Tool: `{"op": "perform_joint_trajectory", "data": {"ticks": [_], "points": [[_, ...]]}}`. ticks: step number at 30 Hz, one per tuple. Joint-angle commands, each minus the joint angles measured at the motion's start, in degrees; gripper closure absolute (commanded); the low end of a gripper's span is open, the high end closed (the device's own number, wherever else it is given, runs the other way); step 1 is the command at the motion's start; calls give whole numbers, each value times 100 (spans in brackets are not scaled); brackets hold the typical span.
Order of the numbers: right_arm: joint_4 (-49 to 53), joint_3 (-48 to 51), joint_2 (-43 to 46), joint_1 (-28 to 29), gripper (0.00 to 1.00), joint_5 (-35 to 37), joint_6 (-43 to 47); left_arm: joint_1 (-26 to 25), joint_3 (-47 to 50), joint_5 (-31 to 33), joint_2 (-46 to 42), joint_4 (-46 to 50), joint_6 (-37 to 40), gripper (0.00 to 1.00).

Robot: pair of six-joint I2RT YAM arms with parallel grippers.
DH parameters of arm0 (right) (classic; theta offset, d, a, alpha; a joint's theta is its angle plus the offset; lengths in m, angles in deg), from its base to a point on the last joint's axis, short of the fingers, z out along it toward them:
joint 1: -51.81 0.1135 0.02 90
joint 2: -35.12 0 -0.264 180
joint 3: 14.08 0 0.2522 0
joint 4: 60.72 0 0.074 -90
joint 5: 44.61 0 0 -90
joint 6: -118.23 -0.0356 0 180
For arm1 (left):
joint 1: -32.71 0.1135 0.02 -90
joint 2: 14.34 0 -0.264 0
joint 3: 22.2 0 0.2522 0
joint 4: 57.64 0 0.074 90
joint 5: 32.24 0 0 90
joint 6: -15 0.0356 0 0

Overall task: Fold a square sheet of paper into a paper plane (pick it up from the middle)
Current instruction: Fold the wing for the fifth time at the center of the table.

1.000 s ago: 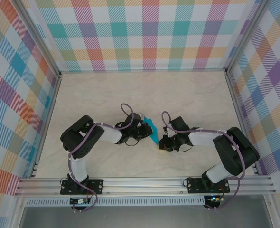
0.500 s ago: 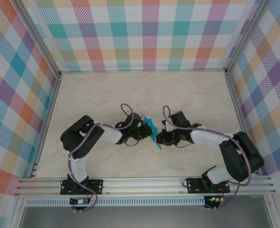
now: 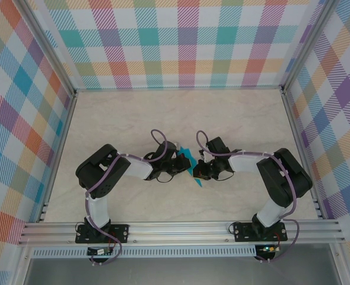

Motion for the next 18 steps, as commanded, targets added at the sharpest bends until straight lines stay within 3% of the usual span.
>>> {"op": "perform_joint_trajectory", "data": {"ticks": [1, 11, 14, 18], "points": [[299, 174, -188, -39, 93, 302, 134, -41, -77, 4, 45, 292, 154, 100], [258, 384, 0, -57, 93, 305, 89, -30, -149, -66, -130, 377, 197, 100], [216, 456, -12, -59, 94, 279, 79, -27, -259, 55, -496, 828, 438, 100], [267, 437, -66, -56, 96, 271, 152, -23, -296, 2, -728, 1005, 656, 94]]}}
